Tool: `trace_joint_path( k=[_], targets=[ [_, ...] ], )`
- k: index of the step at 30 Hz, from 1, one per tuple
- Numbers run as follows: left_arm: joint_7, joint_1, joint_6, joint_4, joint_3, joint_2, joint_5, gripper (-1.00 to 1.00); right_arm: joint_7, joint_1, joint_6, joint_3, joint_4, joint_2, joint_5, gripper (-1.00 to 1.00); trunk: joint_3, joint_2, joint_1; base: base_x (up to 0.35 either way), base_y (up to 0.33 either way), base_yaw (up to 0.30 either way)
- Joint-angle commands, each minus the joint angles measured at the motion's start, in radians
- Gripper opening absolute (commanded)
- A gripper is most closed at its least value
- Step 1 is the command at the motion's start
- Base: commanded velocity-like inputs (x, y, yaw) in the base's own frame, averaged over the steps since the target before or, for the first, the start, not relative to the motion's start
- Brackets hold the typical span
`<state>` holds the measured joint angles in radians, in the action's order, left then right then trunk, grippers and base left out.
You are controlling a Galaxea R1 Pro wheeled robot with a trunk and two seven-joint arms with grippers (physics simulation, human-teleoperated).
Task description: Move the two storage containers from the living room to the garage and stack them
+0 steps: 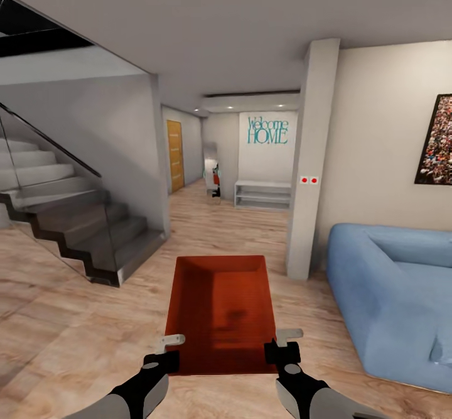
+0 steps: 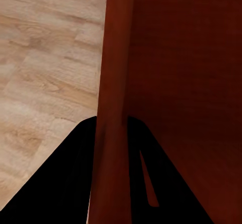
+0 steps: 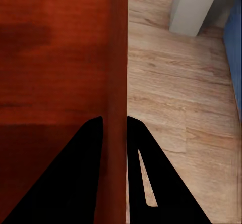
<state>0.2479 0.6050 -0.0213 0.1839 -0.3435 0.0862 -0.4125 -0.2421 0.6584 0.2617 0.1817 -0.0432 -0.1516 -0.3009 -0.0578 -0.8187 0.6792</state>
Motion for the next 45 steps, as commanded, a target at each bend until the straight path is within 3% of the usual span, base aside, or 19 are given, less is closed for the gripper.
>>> trace_joint_path(
  k=[1,45],
  targets=[
    [0.010,0.001,0.000,0.003,0.000,-0.001,-0.003,-1.00,-0.006,0.001,0.004,0.030,0.002,0.000,-0.003,-1.00,-0.002,-0.001,0.001,0.322,0.000,-0.280],
    [0.010,0.001,0.000,0.004,0.000,-0.001,-0.003,-1.00,-0.005,0.001,0.001,0.032,0.002,0.002,0.002,-1.00,-0.002,-0.001,0.001,0.322,0.000,-0.010]
  ],
)
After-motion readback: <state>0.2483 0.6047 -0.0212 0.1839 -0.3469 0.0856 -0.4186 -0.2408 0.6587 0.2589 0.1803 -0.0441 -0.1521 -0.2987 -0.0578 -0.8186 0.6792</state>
